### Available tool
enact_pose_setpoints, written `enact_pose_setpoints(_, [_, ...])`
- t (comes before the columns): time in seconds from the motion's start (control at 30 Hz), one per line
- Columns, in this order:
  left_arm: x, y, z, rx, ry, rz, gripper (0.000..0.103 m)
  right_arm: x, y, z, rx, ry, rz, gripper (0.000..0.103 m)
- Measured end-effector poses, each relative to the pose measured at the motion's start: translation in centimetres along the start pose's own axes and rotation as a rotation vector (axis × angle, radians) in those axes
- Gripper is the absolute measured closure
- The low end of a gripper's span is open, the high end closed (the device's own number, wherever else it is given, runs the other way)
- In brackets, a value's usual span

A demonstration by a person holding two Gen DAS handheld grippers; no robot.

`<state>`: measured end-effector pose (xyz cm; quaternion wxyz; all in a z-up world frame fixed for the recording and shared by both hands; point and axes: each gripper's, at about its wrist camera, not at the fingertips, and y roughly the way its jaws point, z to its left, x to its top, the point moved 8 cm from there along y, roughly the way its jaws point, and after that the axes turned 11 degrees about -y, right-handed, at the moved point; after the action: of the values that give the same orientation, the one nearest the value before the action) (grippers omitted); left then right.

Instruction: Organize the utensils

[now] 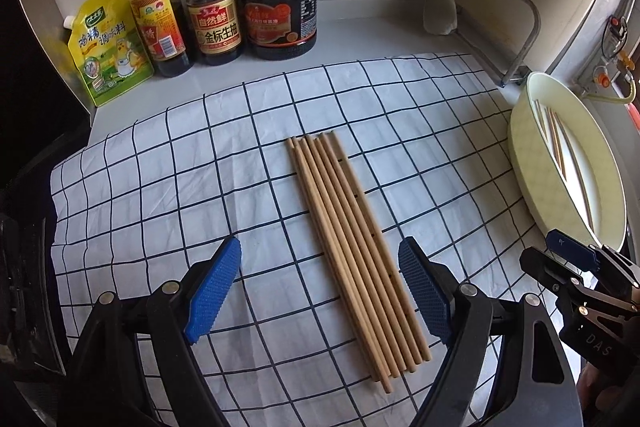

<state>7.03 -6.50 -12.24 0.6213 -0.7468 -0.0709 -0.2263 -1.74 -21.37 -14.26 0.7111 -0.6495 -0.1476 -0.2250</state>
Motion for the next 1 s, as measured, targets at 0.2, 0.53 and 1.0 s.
enact_pose_setpoints(0.2, [-0.7,1.6,2.0,0.013,-0.031,0.031,0.024,-0.2,2.0,0.8,0.006,-0.018,0.036,0.050])
enact_pose_setpoints(0.53, [-1.8,3.1,5.0,0.056,-0.085,0.054,0.019,-0.1,5.6,3.5,0.034,-0.072,0.092,0.050])
enact_pose_setpoints(1.0, [-2.7,3.4,6.8,0.064,-0.142,0.063,0.018,-0.3,8.0,6.0,0.038,-0.138,0.135,0.050])
